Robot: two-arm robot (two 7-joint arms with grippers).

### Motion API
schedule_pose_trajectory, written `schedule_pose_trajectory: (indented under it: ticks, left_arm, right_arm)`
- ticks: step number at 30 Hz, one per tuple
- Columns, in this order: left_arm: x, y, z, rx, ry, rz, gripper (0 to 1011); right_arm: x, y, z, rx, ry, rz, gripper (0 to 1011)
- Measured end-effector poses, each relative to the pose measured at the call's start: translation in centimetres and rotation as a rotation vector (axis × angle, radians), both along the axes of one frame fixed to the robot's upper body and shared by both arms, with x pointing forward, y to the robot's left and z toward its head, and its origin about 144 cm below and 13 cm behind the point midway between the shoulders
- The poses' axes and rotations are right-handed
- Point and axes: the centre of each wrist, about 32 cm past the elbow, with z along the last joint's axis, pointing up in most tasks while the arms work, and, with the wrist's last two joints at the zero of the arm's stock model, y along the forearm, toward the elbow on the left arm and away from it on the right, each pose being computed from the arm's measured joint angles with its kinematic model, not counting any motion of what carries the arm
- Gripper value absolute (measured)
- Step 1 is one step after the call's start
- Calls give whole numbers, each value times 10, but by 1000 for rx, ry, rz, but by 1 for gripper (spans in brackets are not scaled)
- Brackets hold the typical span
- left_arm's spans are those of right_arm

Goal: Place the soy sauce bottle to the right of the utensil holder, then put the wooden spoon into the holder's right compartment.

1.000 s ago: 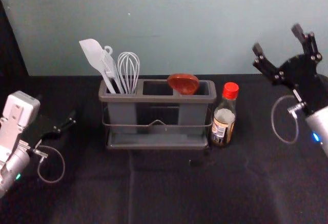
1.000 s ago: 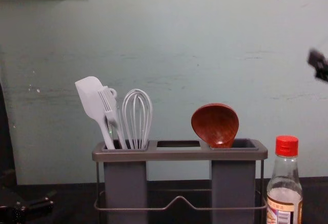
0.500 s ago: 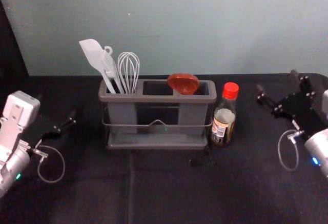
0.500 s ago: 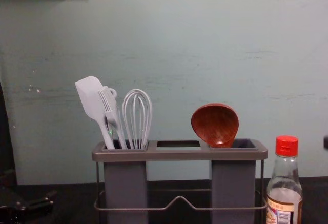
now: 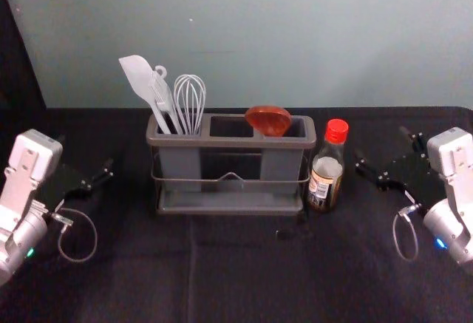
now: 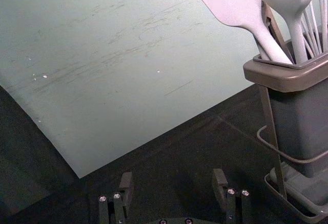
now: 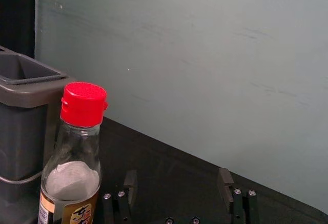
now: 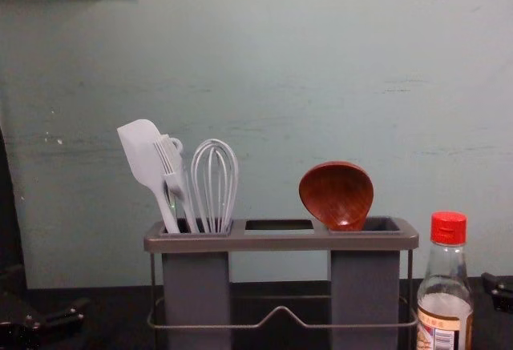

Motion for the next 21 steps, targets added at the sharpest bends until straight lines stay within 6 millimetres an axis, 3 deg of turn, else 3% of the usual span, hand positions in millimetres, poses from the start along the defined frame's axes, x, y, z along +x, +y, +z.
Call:
schedule_pose_trajectory:
  ticks: [21]
  left_arm:
    - [0, 0, 0, 0, 0, 0, 1011]
  right_arm:
    - [-6, 8, 9, -67, -12, 0, 1002]
